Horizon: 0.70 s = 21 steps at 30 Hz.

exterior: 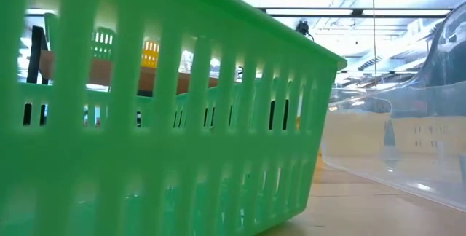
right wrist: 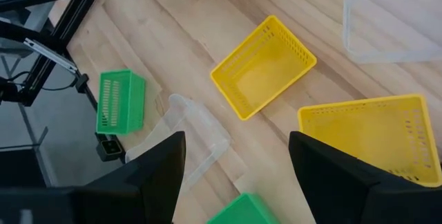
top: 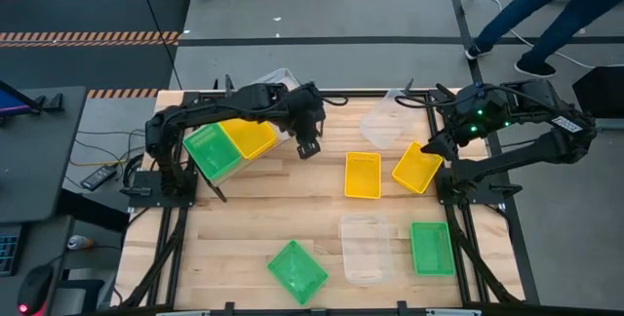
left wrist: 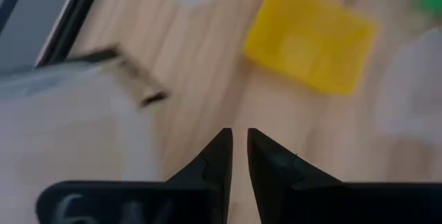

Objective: Stack baskets on shelf by color
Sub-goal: Put the bottom left transparent bin on the shelf

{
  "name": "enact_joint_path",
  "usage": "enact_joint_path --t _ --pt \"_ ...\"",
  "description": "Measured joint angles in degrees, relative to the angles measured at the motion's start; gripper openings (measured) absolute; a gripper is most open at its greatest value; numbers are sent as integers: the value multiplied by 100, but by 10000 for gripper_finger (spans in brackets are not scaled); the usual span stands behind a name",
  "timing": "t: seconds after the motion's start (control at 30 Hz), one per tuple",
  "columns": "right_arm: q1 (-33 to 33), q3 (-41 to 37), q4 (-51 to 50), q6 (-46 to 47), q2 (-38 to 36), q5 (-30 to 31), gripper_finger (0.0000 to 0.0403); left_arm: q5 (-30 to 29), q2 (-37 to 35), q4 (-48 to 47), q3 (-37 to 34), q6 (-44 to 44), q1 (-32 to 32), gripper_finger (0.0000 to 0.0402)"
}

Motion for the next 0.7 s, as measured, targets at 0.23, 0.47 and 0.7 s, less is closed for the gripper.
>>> enact_joint_path --t 0.23,0.47,0.7 --pt "2 -1 0 26 10 -2 264 -30 213 241 -4 234 161 49" --pt "2 0 0 63 13 -3 264 -279 302 484 -12 345 160 46" --pt "2 0 0 63 13 29 264 -744 453 651 -9 480 163 45"
